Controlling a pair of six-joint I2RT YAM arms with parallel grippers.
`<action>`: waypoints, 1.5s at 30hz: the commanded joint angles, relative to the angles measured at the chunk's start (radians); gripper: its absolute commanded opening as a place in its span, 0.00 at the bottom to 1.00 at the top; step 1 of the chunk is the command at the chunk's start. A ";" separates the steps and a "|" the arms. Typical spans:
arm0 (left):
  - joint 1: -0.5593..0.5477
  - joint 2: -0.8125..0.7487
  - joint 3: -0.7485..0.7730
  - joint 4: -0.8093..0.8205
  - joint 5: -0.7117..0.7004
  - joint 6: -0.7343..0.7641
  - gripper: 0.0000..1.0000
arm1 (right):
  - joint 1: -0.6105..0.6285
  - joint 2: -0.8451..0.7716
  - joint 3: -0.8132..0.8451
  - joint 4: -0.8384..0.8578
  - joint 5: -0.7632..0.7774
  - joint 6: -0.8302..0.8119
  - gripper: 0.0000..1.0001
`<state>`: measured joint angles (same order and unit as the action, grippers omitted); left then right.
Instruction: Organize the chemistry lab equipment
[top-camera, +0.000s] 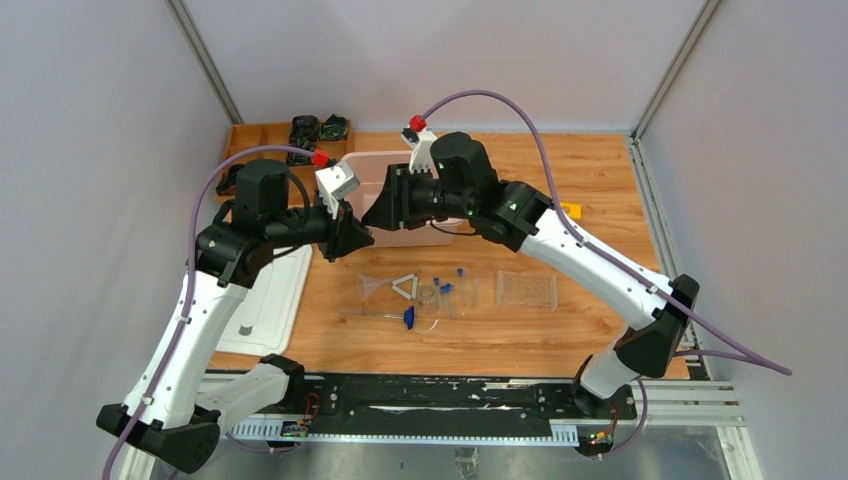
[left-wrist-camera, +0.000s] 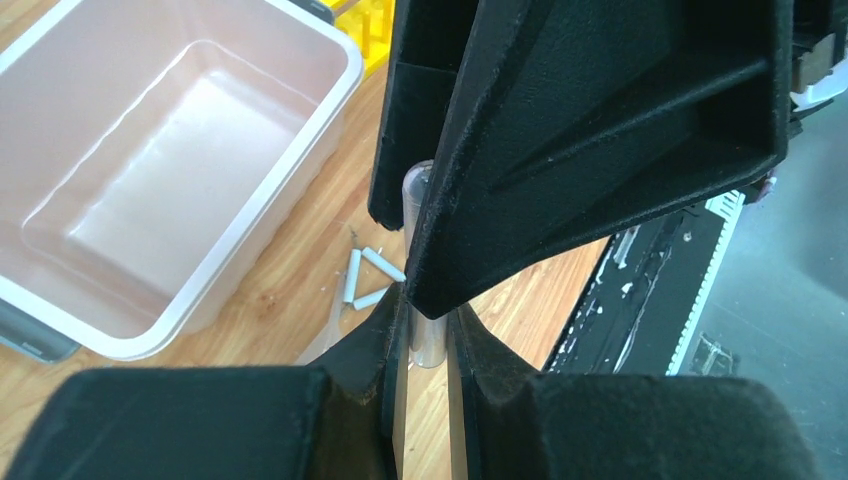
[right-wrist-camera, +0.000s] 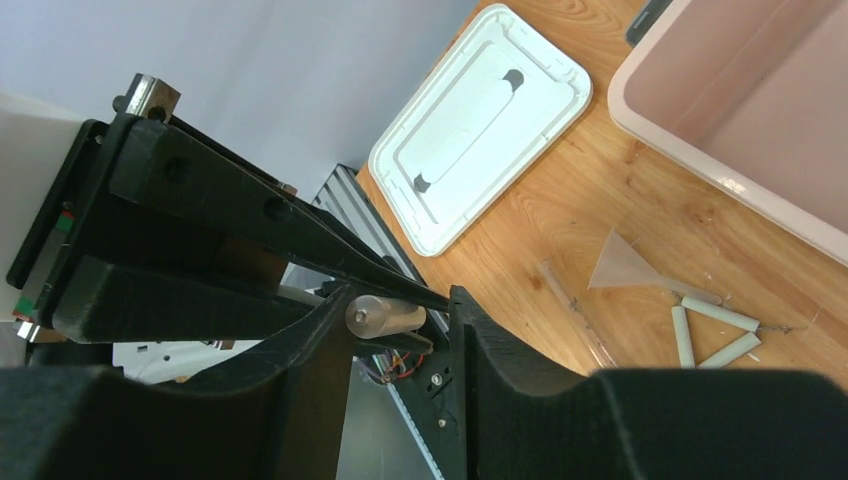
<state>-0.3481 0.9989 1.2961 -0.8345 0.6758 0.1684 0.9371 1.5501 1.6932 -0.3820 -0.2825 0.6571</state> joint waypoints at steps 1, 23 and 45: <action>0.004 -0.010 -0.008 0.002 0.003 0.031 0.09 | -0.013 0.017 0.045 -0.044 -0.048 -0.014 0.40; 0.004 0.056 0.055 -0.040 -0.151 -0.032 1.00 | -0.199 -0.068 -0.019 -0.275 0.241 -0.234 0.00; 0.005 0.161 0.060 -0.089 -0.366 -0.083 1.00 | -0.491 -0.080 -0.523 0.231 0.621 -0.494 0.00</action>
<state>-0.3450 1.1435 1.3354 -0.9150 0.3511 0.0937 0.4576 1.4578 1.2263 -0.2935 0.2771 0.2073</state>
